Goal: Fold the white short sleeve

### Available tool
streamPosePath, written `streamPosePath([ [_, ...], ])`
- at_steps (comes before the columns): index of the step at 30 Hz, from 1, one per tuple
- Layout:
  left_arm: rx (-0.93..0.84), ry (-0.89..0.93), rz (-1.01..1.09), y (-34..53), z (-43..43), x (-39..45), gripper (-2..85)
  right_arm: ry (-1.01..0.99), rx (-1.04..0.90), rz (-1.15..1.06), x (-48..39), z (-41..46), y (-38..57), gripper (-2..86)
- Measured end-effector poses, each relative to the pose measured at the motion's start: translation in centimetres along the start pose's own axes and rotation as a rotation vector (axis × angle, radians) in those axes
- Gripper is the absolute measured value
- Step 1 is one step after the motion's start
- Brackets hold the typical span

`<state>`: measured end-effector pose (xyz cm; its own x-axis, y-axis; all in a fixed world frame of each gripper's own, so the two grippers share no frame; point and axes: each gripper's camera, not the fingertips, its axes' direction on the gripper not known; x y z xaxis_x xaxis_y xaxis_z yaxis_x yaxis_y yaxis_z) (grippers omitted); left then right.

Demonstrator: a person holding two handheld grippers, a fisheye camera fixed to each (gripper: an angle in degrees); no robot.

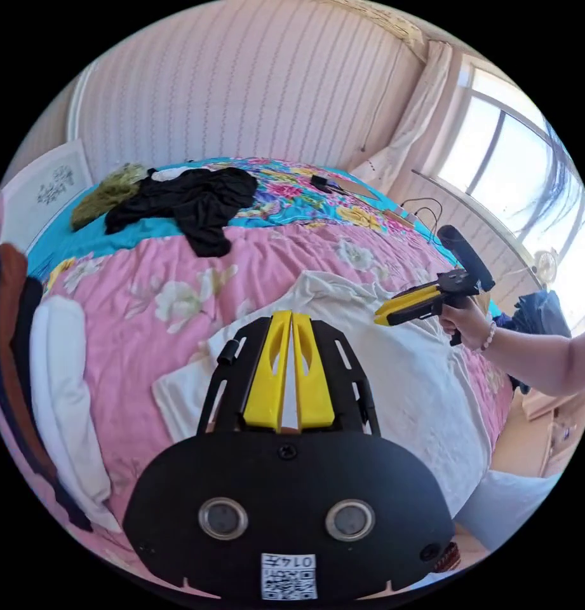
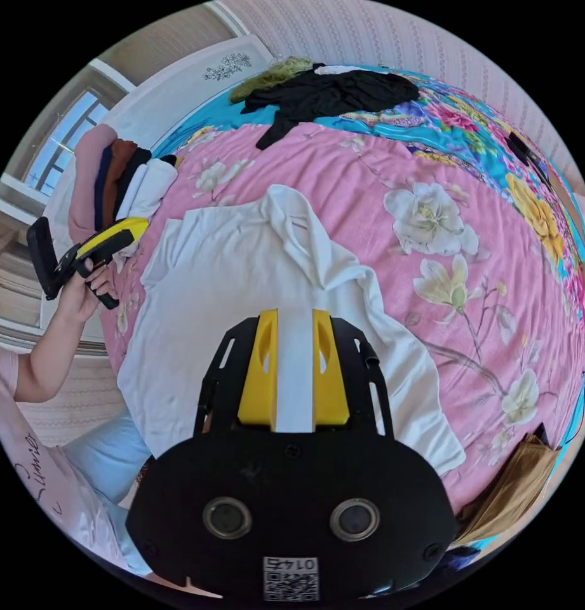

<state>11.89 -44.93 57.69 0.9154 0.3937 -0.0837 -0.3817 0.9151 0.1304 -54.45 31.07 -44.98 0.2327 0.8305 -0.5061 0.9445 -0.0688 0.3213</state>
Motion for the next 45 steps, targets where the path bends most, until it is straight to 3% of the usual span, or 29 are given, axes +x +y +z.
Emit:
streamPosePath([
  [4,-0.104,0.025,0.118,-5.8,7.4,3.9,-0.9,0.008,0.074,0.028,2.0,0.0,0.7,8.0],
  [9,-0.158,-0.068,0.178,-8.7,12.0,6.9,-0.9,0.023,0.187,0.13,6.8,-0.7,2.0,7.4],
  [16,-0.238,-0.156,0.2,-9.0,17.3,9.1,-0.8,-0.094,0.165,0.212,12.6,1.7,6.6,5.7],
  [22,-0.178,-0.127,0.155,-10.8,16.2,10.2,-0.9,-0.174,0.345,0.285,15.6,-1.8,16.9,8.3],
  [27,-0.046,-0.132,0.402,-11.3,11.5,15.1,-1.0,-0.037,0.413,0.453,15.9,-4.4,33.7,8.1],
  [29,-0.075,-0.043,0.528,-11.8,11.4,18.7,-0.9,-0.002,0.383,0.538,16.3,-4.2,38.9,7.9],
  [35,-0.128,0.281,0.592,-13.4,17.7,30.5,-0.1,-0.063,0.367,0.732,17.8,-1.5,49.8,8.2],
  [40,-0.215,0.375,0.639,-14.6,24.3,39.2,4.6,-0.149,0.429,0.781,19.0,1.0,53.1,8.4],
  [45,-0.377,0.295,0.709,-14.3,30.4,43.0,1.3,-0.196,0.421,0.749,20.4,3.1,55.1,4.1],
])
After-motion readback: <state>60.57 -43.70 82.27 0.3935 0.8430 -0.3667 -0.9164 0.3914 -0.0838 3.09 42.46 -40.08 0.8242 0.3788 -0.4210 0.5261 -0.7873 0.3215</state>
